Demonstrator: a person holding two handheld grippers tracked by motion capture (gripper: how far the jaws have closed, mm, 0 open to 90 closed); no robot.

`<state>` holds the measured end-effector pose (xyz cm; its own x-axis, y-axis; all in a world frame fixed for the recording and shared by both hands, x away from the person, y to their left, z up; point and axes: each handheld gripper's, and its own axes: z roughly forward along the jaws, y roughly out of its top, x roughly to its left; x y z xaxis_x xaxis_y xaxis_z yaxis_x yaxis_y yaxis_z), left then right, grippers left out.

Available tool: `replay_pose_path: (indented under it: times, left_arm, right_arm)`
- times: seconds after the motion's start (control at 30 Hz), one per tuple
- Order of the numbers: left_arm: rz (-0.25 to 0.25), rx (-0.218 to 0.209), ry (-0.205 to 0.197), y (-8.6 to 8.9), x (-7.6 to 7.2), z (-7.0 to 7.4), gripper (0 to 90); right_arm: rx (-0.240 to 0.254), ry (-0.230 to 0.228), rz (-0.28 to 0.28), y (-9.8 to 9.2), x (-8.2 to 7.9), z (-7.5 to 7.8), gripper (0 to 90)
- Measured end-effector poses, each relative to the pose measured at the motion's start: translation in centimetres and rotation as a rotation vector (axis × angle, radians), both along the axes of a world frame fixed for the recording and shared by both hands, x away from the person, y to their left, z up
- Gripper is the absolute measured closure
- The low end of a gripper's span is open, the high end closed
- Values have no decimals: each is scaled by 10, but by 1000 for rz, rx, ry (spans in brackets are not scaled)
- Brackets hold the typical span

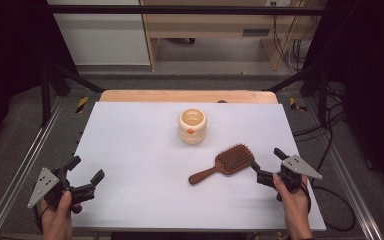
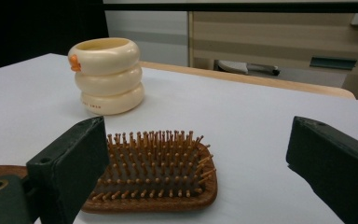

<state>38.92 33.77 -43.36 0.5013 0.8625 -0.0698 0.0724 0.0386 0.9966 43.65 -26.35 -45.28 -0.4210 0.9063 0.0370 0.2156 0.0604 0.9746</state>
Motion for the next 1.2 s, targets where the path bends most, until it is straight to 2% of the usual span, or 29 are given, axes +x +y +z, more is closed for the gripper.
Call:
replay_pose_path:
  times: [0.23, 0.57, 0.7, 0.8, 0.93, 1.1, 1.13, 1.17, 1.2]
  left_arm:
    - [5, 2, 12, 0, 1, -1, 17]
    - [15, -4, 15, 1, 2, -1, 17]
    - [19, -2, 17, 1, 2, -1, 17]
    - [19, 1, 17, 1, 2, -1, 17]
    - [23, -1, 18, 2, 2, -2, 17]
    - [35, 0, 20, 3, 1, -2, 18]
    - [37, 1, 21, 4, 1, -3, 18]
    - [41, -2, 22, 4, 1, -3, 19]
    - [41, -5, 25, 5, 1, -3, 19]
  right_arm:
    - [-1, 46, -8, 2, 1, -1, 52]
    - [-18, 64, -28, 3, 3, -1, 52]
    - [-15, 70, -68, 3, 4, 0, 54]
    - [-15, 73, -73, 4, 4, 0, 56]
    - [-46, 105, -81, 5, 5, 1, 181]
    - [-84, 138, -81, 7, 6, 5, 465]
    - [-98, 146, -75, 9, 7, 5, 515]
    - [-129, 156, -64, 12, 10, 9, 613]
    - [-152, 156, -59, 13, 13, 11, 658]
